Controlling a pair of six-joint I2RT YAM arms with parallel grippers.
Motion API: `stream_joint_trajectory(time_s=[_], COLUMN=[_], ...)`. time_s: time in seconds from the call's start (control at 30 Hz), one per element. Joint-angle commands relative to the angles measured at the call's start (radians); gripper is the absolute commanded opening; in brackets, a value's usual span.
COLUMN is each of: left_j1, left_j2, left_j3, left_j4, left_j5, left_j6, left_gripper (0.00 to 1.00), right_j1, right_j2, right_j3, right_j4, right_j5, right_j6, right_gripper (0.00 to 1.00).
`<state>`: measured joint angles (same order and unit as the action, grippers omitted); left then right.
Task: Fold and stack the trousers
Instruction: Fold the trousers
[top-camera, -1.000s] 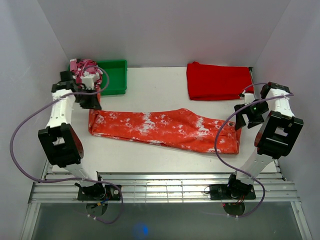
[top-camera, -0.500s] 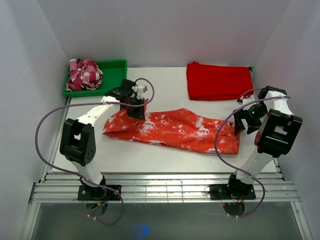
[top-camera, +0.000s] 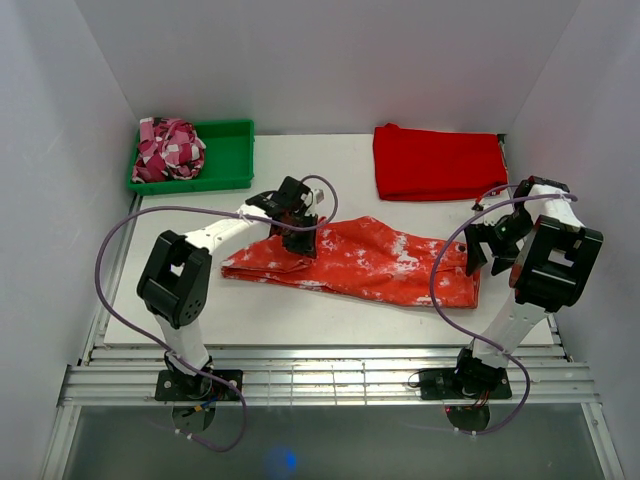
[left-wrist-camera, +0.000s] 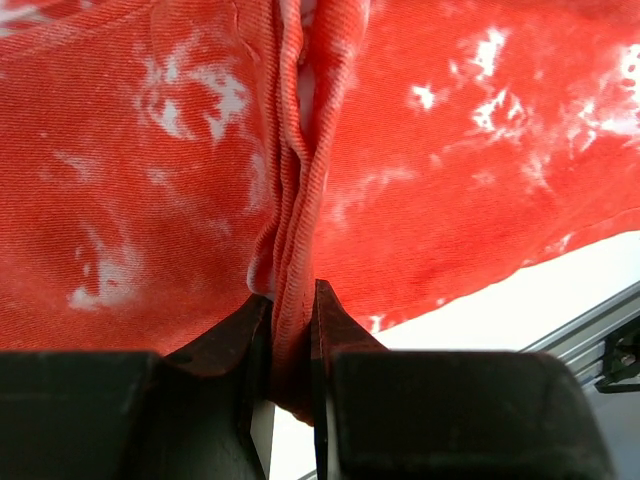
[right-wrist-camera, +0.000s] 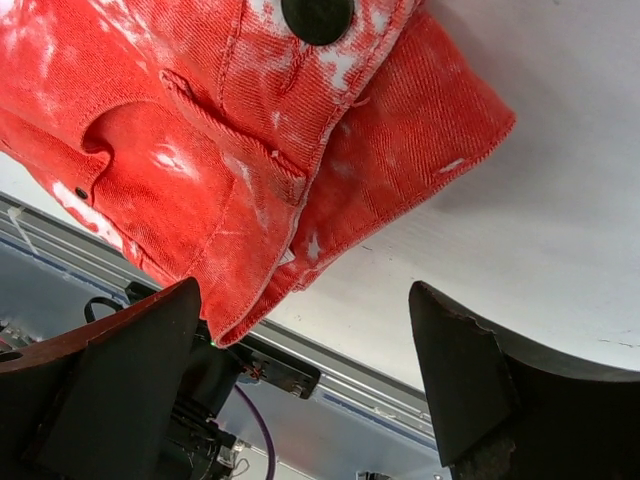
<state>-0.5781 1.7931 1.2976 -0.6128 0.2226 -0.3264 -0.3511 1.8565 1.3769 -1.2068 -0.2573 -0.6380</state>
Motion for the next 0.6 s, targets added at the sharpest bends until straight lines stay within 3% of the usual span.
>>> stream_joint_trajectory(time_s=[0.0, 0.57], left_j1=[-0.032, -0.098], left_j2=[-0.001, 0.129], left_j3=[-0.004, 0.098], left_j4=[0.025, 0.038], left_j5=[-0.003, -0.009], left_j6=[-0.074, -0.184], left_gripper=[0.00, 0.00], right_j1=[0.009, 0.027], right_j2=[-0.013, -0.036], right_j3=[-0.016, -0.021], right_j4=[-0.023, -0.023], right_j5=[-0.022, -0.022], right_j6=[0.014, 0.017], right_gripper=[0.90, 0.90])
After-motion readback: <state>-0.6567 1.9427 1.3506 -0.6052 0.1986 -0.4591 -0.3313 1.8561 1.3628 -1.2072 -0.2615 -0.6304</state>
